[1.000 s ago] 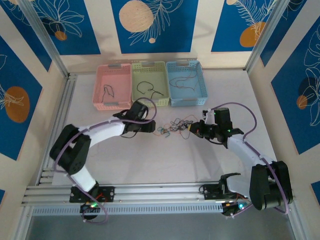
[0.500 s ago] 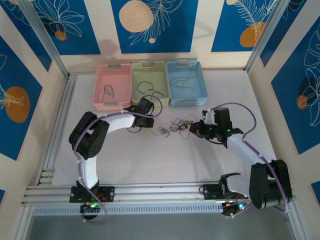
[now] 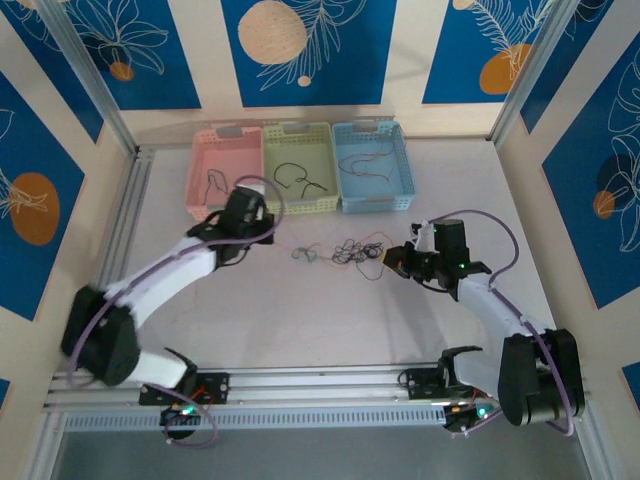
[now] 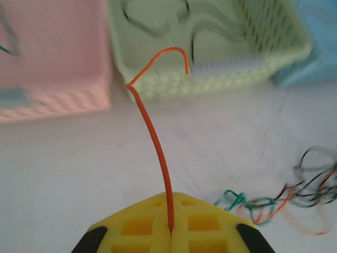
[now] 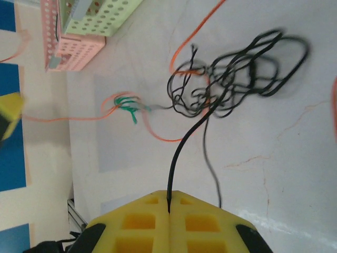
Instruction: Untangle the cables
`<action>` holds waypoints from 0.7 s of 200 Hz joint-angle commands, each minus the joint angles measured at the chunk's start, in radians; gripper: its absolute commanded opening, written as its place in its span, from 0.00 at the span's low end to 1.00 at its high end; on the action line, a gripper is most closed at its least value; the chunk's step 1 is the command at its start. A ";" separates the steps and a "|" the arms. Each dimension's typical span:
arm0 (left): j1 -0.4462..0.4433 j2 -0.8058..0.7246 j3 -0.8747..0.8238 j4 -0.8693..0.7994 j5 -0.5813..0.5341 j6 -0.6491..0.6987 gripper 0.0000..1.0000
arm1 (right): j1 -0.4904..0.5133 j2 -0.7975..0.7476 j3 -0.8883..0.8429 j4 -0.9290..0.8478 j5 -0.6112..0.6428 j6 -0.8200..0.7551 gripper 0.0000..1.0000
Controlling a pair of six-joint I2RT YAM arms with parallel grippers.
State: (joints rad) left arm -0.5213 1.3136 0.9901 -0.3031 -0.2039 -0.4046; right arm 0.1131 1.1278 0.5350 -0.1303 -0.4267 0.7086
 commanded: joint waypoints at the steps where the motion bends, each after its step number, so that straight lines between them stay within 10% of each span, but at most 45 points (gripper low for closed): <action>1: 0.044 -0.188 -0.033 -0.162 -0.087 0.029 0.00 | -0.023 -0.037 -0.025 0.000 -0.018 0.022 0.00; 92: 0.086 -0.584 0.154 -0.613 -0.320 0.111 0.00 | -0.445 -0.102 -0.076 -0.202 0.150 0.105 0.00; 140: 0.086 -0.604 0.222 -0.664 -0.262 0.134 0.00 | -0.466 -0.233 -0.091 -0.246 0.290 0.120 0.00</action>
State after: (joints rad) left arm -0.4469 0.7044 1.1805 -0.9012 -0.4881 -0.2989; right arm -0.3492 0.9447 0.4660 -0.3344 -0.2043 0.8131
